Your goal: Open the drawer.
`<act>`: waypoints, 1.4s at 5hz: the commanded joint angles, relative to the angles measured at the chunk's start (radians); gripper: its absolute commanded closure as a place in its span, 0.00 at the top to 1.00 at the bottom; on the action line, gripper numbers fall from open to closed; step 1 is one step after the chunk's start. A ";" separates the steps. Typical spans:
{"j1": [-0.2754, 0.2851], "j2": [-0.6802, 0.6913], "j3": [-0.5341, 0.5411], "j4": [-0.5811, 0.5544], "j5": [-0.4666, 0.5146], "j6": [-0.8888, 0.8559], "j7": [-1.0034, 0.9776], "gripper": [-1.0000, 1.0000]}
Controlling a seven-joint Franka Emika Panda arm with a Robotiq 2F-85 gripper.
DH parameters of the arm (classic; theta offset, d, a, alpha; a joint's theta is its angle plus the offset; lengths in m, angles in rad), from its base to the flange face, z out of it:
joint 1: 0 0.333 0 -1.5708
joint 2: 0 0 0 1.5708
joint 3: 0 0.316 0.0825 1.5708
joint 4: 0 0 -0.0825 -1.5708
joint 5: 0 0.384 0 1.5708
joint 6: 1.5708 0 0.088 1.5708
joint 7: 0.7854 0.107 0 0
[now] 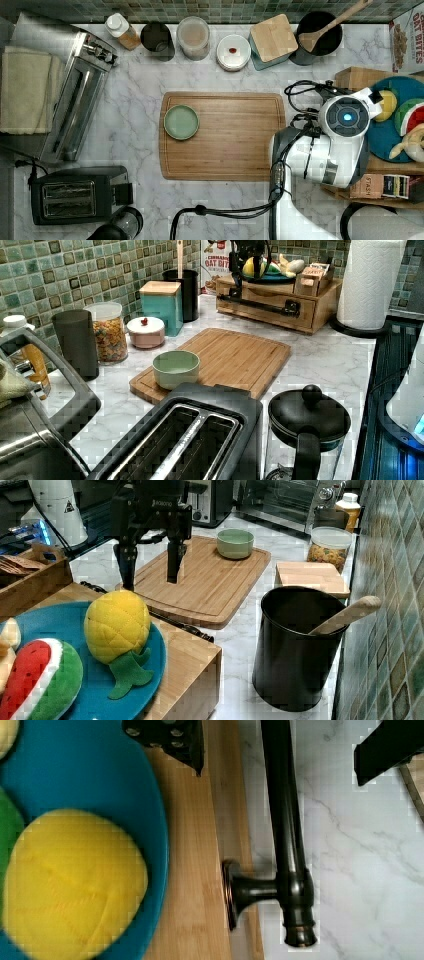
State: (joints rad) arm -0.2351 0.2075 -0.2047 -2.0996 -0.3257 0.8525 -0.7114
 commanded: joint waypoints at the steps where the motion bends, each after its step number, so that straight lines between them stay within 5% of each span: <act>1: -0.004 -0.015 -0.001 -0.066 0.063 0.002 0.062 1.00; 4: -0.005 0.143 0.019 0.038 0.103 0.041 -0.038 1.00; 7: 0.004 0.142 0.031 0.010 0.093 0.094 0.030 1.00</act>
State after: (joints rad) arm -0.2478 0.3879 -0.1857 -2.1172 -0.2595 0.9414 -0.7129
